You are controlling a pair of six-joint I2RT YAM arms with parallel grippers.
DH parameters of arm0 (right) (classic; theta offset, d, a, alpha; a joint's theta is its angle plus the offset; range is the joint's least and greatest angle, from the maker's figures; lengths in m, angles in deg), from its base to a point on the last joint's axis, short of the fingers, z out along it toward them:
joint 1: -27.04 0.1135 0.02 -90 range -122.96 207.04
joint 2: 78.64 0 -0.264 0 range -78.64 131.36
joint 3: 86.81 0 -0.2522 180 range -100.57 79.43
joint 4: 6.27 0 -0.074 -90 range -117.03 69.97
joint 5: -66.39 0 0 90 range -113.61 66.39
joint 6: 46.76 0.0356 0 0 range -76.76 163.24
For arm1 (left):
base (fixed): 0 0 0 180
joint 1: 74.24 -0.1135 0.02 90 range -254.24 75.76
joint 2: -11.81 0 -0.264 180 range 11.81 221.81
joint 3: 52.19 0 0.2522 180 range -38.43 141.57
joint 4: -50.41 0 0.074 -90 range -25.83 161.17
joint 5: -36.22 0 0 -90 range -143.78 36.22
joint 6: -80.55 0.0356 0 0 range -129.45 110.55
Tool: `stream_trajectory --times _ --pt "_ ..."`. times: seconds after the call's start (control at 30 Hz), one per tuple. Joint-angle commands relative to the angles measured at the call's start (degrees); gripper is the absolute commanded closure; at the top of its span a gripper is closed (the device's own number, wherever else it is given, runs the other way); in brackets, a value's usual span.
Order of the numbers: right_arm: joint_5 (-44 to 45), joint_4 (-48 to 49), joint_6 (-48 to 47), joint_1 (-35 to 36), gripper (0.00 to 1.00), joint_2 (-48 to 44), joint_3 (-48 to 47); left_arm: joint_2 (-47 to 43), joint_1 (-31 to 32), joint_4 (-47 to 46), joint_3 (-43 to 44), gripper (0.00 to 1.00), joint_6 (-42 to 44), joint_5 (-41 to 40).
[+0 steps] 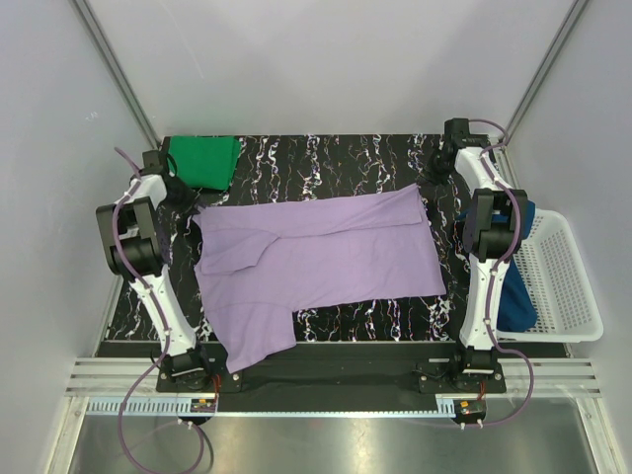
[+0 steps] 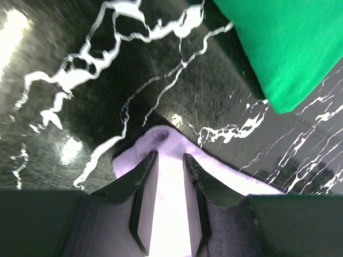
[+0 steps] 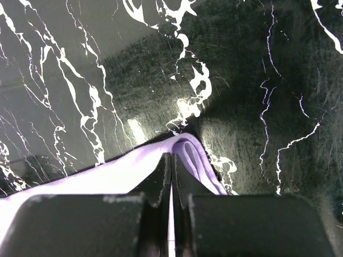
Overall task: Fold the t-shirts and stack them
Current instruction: Fold the tshirt
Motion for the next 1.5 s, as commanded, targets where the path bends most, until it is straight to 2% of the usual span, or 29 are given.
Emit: stream_trajectory --times 0.0,0.17,0.43,0.63,0.77,0.9,1.03,1.13,1.17,1.3,1.37,1.47 --pt "-0.6 1.6 -0.1 0.2 1.0 0.2 -1.9 1.5 -0.9 -1.4 3.7 0.69 -0.7 0.2" --pt "-0.4 2.2 0.1 0.2 1.0 -0.1 -2.2 3.4 -0.9 -1.3 4.1 0.69 -2.5 -0.6" --pt "3.5 6.6 3.7 0.2 1.0 -1.3 1.6 8.1 -0.3 12.0 13.7 0.71 -1.9 -9.4" --pt "4.3 10.6 6.6 0.1 1.0 -0.5 2.7 6.5 -0.2 9.8 10.6 0.73 -1.4 -10.1" --pt "3.6 5.7 5.8 0.1 1.0 0.8 1.5 6.3 -0.2 8.7 10.3 0.74 -0.7 -7.0" --pt "3.1 6.0 2.9 0.1 1.0 -0.4 4.1 5.0 -0.2 5.1 8.0 0.73 0.1 -4.2" --pt "1.8 2.1 1.5 0.1 0.86 0.3 0.2 3.6 -0.2 4.9 7.7 0.72 1.5 -3.9" --pt "3.8 -2.9 2.2 0.2 0.65 -0.5 -2.1 2.9 -0.2 5.5 7.8 0.71 1.8 -4.2" --pt "4.6 -6.1 2.3 0.1 0.55 -1.6 -2.6 2.3 -0.2 5.6 7.8 0.71 1.7 -4.3" --pt "8.1 -13.1 3.5 0.1 0.49 -6.0 -2.0 0.7 -0.1 5.7 7.5 0.69 0.7 -4.3" --pt "6.4 -15.3 4.4 0.1 0.49 -9.1 1.6 0.3 -0.1 5.6 7.3 0.69 0.2 -3.6" --pt "0.6 -11.9 8.5 0.1 0.49 -14.5 11.8 -0.8 0.0 5.7 6.0 0.69 -0.7 -2.9"
